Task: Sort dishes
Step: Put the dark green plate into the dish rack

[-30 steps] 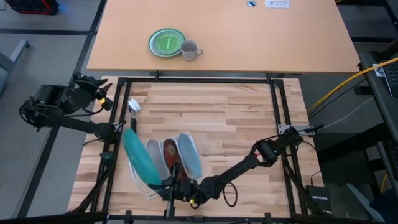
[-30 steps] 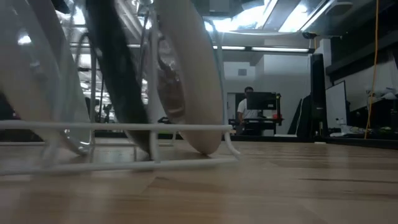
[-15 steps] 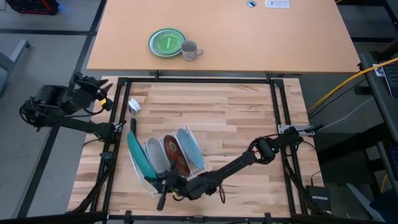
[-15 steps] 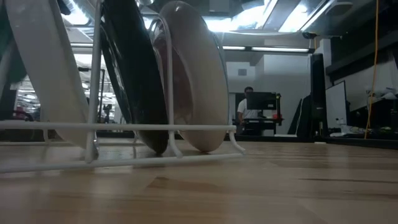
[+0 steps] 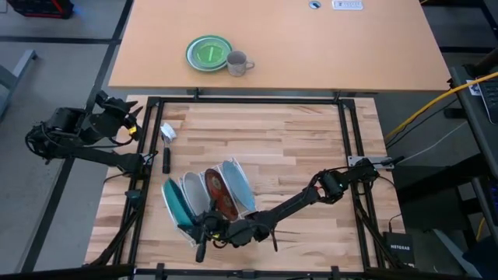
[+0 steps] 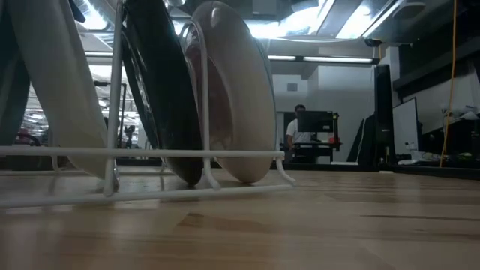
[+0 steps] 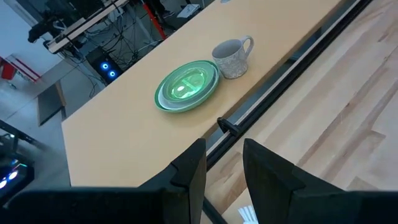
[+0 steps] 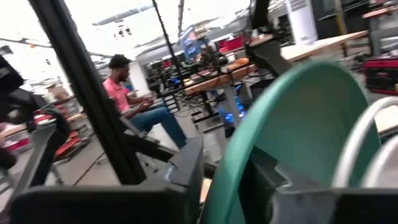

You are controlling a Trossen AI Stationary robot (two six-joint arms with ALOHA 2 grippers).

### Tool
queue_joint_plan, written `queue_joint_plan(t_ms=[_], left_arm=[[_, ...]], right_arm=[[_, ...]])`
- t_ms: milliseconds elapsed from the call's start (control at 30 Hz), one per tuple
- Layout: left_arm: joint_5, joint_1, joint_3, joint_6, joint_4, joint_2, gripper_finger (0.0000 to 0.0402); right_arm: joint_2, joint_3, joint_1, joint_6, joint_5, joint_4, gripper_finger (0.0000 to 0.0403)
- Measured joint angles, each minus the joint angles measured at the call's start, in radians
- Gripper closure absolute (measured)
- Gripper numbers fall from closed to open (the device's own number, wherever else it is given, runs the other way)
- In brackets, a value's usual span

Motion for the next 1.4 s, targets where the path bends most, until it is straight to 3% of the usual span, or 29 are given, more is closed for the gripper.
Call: queue_joint_plan(t_ms=[167, 300, 633, 800, 1233, 1400], left_arm=[[0.001, 0.0, 0.0, 0.001, 0.0, 0.0, 0.0304], [0.002, 0.0, 0.0, 0.005, 0.0, 0.0, 0.0304], [0.003, 0.0, 0.0, 0.049, 0.008, 0.0, 0.0304], [0.003, 0.0, 0.0, 0.096, 0.007, 0.0, 0.0304], [0.002, 0.0, 0.0, 0.106, 0.003, 0.001, 0.0304], [0.015, 0.0, 0.0, 0.106, 0.008, 0.001, 0.0304]], right_arm=[[0.0, 0.0, -0.008, -0.001, -0.037, 0.002, 0.0273], [0.0, 0.0, -0.026, -0.009, -0.015, 0.016, 0.0257], [-0.004, 0.001, -0.09, -0.004, 0.015, 0.055, 0.0272], [-0.007, 0.0, -0.104, 0.024, -0.092, 0.081, 0.0276], [-0.023, 0.005, -0.104, 0.102, -0.093, -0.09, 0.0277], [-0.021, 0.073, -0.113, 0.091, -0.072, -0.208, 0.0277]])
